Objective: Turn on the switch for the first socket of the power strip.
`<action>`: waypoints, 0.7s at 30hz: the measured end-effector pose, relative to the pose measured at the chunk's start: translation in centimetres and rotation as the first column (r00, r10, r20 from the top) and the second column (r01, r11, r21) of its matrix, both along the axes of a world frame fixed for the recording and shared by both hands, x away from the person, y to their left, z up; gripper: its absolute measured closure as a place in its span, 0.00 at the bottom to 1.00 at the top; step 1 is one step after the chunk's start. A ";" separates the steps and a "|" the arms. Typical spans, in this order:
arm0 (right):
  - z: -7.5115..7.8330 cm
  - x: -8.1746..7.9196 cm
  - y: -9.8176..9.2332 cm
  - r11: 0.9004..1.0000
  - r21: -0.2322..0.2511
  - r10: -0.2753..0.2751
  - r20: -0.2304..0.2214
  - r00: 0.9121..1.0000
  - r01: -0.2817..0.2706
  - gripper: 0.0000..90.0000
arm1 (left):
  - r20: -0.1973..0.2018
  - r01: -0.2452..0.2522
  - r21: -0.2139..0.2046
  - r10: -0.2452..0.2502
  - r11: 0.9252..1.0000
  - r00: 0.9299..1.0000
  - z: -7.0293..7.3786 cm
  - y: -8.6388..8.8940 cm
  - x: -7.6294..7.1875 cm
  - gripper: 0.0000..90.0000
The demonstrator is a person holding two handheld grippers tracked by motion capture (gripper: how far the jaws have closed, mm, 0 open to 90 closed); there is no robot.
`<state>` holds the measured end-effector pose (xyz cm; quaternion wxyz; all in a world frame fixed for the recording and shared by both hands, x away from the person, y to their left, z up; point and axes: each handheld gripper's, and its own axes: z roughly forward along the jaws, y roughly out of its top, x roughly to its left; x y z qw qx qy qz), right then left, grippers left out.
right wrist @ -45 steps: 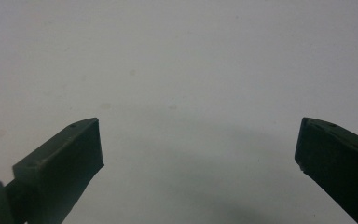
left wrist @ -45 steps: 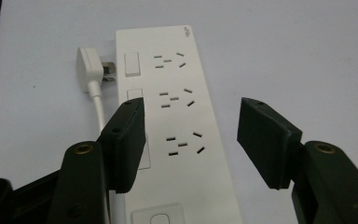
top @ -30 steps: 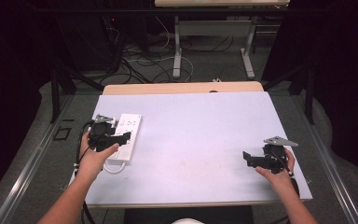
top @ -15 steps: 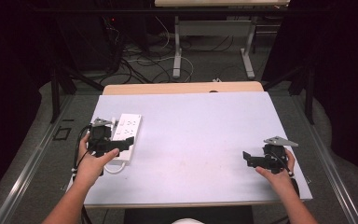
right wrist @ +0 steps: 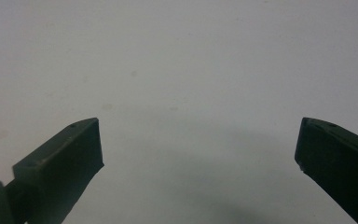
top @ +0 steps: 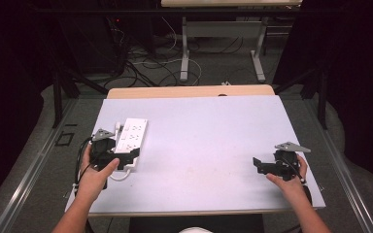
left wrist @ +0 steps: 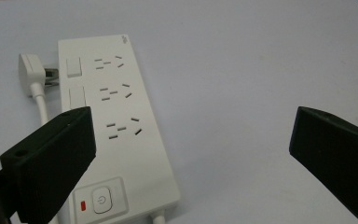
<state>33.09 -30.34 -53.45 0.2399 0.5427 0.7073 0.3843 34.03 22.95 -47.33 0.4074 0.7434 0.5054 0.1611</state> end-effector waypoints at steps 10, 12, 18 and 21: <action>0.0 0.0 0.0 1.000 -0.001 0.000 -0.001 1.000 0.000 0.00 | 0.007 -0.020 -0.017 0.020 1.000 1.000 -1.0 1.4 -1.0 0.00; 0.0 0.0 0.0 1.000 0.000 -0.001 -0.003 1.000 0.001 0.00 | 0.013 -0.021 -0.012 0.021 1.000 1.000 -1.2 1.8 -1.1 0.00; 0.0 0.0 0.0 1.000 0.000 0.000 -0.002 1.000 0.000 0.00 | 0.015 -0.045 -0.026 0.045 0.999 0.999 -1.8 2.8 -1.6 0.00; 0.0 0.0 0.0 1.000 -0.004 0.005 -0.001 1.000 -0.005 0.00 | 0.016 -0.060 -0.032 0.060 0.998 0.998 -2.3 3.1 -1.8 0.00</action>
